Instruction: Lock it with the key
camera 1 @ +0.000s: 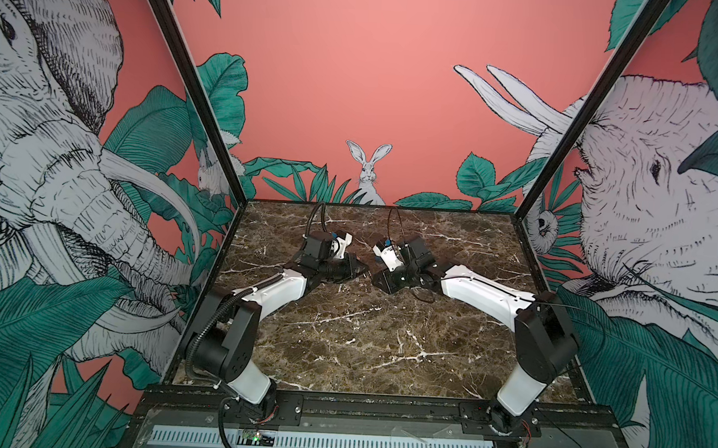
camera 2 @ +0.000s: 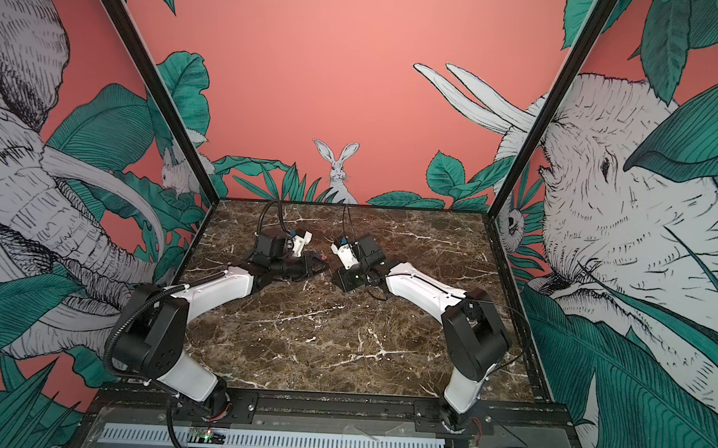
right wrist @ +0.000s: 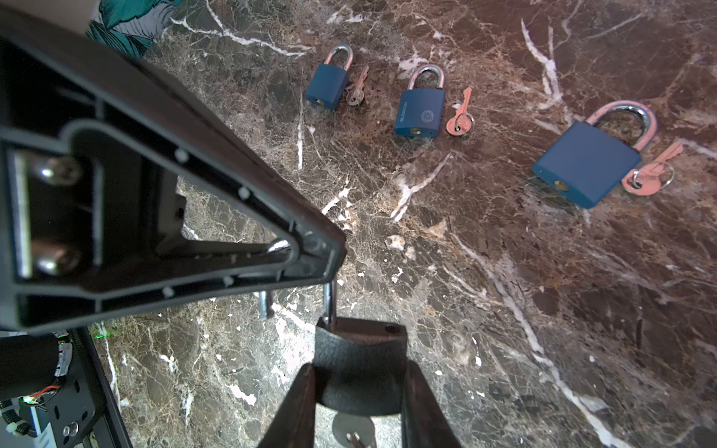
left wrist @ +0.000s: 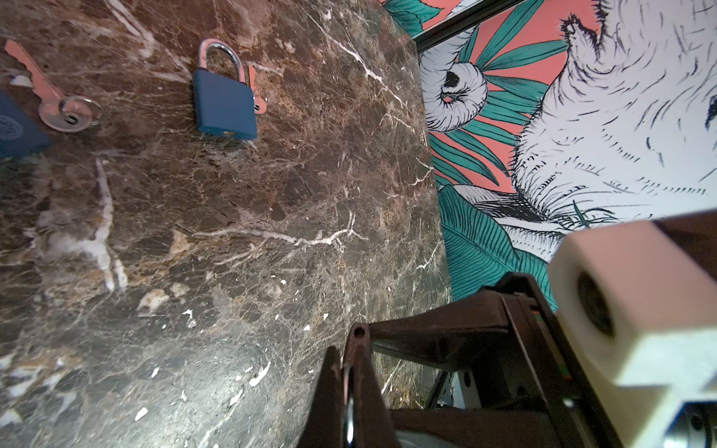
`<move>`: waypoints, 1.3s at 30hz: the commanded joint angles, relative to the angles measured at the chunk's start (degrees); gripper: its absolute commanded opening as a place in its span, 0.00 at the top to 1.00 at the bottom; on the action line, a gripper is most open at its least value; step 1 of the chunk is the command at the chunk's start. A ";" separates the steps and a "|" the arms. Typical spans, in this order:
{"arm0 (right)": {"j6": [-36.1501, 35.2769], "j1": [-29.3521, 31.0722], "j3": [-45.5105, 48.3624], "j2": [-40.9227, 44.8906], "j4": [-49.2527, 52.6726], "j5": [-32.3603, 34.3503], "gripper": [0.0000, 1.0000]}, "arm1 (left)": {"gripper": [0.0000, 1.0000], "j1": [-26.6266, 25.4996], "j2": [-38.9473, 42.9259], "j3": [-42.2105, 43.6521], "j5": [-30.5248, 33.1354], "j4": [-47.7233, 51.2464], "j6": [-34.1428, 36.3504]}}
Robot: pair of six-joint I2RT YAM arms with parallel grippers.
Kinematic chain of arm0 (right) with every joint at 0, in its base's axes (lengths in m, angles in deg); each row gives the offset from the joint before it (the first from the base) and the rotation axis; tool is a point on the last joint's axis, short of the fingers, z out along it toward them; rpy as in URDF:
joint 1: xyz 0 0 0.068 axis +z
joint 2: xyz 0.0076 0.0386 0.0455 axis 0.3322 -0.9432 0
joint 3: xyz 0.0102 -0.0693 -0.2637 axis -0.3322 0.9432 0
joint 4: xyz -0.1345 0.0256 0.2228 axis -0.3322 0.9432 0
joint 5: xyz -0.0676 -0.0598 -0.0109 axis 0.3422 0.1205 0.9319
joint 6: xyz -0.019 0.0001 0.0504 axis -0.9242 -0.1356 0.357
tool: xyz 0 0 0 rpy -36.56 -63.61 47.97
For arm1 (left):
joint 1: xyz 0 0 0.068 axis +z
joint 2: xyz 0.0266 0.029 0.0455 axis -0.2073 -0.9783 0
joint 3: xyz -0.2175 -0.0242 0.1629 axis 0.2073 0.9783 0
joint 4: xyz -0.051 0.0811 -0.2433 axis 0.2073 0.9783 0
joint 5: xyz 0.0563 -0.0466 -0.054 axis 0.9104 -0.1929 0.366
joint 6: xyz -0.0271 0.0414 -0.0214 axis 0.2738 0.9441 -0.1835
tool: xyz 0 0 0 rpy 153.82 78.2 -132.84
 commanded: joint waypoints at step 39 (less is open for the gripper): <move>-9.30 9.91 30.70 7.43 -57.73 22.77 0.52 | 1.00 -0.39 6.17 -1.34 3.10 3.34 -1.21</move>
